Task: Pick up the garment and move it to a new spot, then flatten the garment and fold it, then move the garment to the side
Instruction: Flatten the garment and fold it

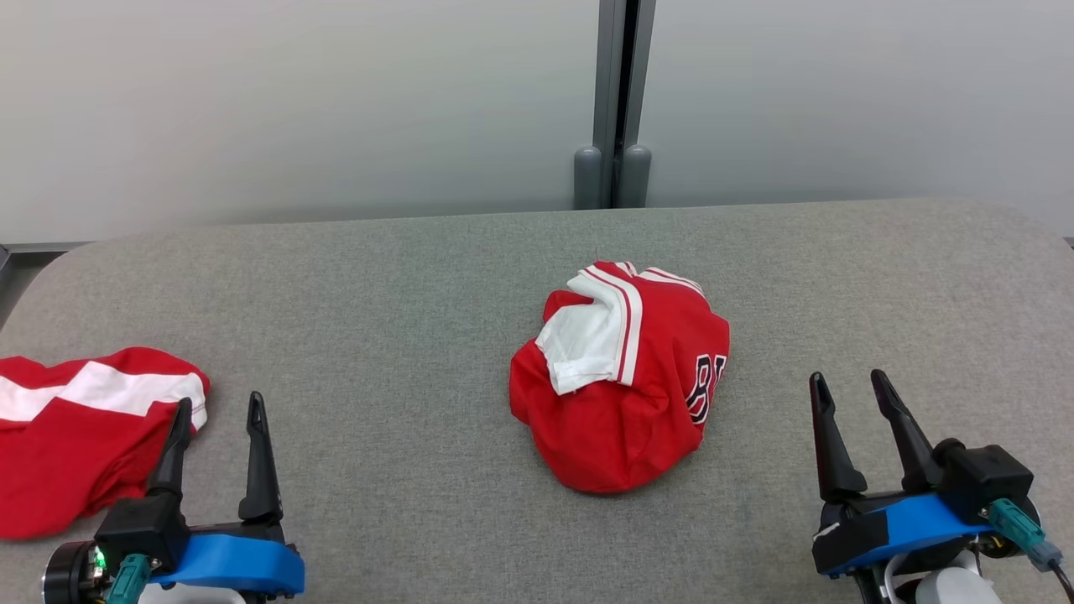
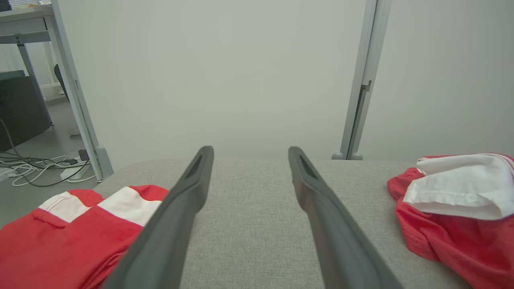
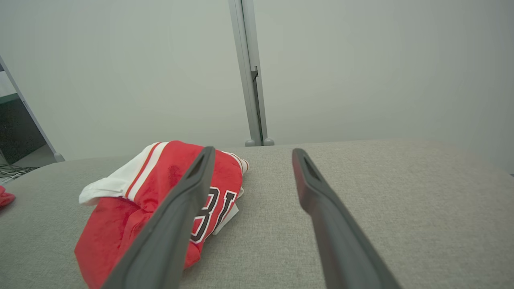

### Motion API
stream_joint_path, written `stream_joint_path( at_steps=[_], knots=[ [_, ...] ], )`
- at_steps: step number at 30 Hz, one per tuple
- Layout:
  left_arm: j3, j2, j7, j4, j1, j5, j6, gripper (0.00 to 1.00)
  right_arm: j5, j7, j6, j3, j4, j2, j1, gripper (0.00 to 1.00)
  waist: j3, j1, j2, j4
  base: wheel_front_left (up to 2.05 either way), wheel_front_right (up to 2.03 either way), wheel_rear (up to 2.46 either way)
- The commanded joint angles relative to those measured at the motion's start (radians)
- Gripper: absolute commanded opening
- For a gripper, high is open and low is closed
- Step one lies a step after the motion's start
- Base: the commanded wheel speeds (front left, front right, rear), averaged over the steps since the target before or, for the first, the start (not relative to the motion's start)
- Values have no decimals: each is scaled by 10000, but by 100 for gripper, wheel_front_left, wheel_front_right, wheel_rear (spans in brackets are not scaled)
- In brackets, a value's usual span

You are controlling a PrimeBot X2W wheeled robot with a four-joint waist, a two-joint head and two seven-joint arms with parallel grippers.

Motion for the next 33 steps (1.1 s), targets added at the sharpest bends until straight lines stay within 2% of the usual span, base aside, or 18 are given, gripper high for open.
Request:
stream_joint_path(
  at_steps=[1,21,27,33],
  knots=[
    [59,-8,-27,39,102,69,-49,100,10,-31,1,19,43,-40,43,100,-23,0,0,-2,0,0,0],
    [216,-242,-27,89,23,255,-187,100,-36,-31,1,42,140,-40,-133,100,25,0,0,-27,0,0,0],
    [207,-300,-27,93,-130,302,-240,100,-312,-31,1,270,56,-40,-751,100,122,0,0,14,0,0,0],
    [128,-351,-28,198,-456,304,-338,100,-673,-17,1,843,411,-62,-2132,100,419,0,0,212,0,0,0]
  ],
)
